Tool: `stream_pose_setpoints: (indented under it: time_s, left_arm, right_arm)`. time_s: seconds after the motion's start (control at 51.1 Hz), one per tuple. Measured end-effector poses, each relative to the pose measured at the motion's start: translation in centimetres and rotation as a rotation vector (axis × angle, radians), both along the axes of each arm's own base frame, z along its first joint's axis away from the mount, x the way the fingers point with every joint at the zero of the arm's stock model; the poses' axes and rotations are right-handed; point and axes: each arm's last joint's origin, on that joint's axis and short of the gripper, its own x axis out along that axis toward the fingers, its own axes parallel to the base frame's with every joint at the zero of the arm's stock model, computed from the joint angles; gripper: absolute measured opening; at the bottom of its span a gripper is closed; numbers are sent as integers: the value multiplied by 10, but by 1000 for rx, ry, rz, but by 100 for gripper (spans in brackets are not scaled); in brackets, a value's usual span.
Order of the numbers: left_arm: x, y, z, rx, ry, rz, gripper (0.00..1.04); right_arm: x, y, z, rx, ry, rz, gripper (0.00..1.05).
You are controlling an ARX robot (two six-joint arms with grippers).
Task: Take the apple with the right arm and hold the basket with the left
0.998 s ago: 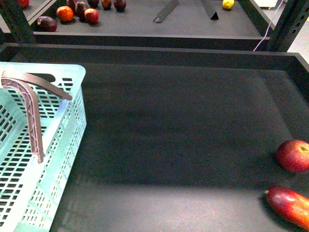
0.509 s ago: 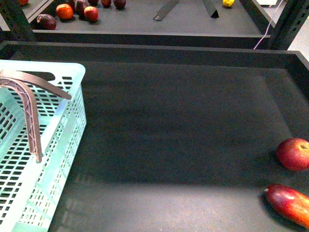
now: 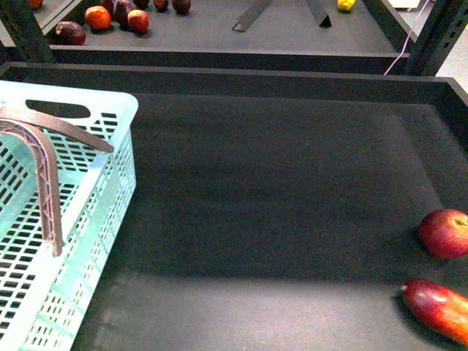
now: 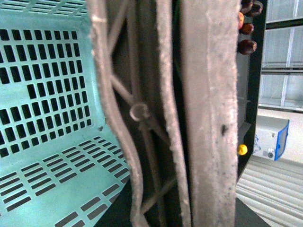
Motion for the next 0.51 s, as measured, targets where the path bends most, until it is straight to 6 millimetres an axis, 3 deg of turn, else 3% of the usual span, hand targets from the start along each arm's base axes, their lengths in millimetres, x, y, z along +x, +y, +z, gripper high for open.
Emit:
stream_pose_setpoints:
  time_s: [0.274, 0.509]
  left_arm:
    - [-24, -28, 54, 101, -93, -145, 17]
    - [-31, -72, 67, 131, -111, -365, 17]
  right_arm:
    - [0, 0, 0, 0, 0, 0, 96]
    - [0, 0, 0, 0, 0, 0, 96]
